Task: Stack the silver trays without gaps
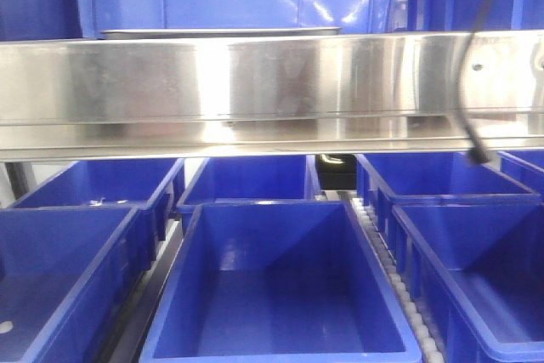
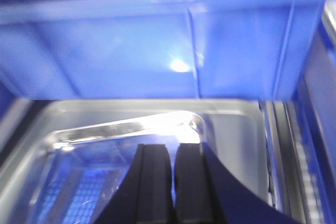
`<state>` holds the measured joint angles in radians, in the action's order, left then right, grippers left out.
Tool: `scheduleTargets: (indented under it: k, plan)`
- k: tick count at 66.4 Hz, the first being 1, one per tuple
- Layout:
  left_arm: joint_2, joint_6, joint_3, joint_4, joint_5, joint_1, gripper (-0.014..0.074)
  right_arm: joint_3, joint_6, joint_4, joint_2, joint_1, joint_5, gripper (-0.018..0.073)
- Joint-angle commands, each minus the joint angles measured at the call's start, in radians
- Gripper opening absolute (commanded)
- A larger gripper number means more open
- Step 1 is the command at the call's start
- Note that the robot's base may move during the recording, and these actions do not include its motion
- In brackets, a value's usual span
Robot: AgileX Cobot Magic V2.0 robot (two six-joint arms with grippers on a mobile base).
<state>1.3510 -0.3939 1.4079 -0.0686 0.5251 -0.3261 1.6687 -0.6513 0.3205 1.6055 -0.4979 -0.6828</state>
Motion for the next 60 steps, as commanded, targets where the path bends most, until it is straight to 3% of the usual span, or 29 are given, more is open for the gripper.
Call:
scheduleTargets:
  k: [1, 16, 29, 36, 60]
  plan:
    - [-0.066, 0.004, -0.086, 0.005, -0.136, -0.035, -0.0009, -0.071, 0.037, 0.009, -0.071, -0.010, 0.082, -0.0017]
    - [-0.232, 0.004, -0.394, 0.005, -0.376, -0.117, -0.0009, -0.337, 0.071, 0.016, -0.242, -0.015, 0.271, -0.0017]
    - [-0.388, 0.004, -0.603, 0.003, -0.517, -0.110, -0.0009, -0.572, 0.119, 0.028, -0.425, -0.015, 0.396, -0.0017]
    - [-0.460, 0.004, -0.678, -0.047, -0.567, -0.110, -0.0009, -0.662, 0.138, 0.032, -0.503, -0.015, 0.406, -0.0017]
    - [-0.659, 0.004, -0.779, -0.147, -0.525, -0.110, -0.0009, -0.914, 0.148, 0.032, -0.758, -0.015, 0.456, -0.0017]
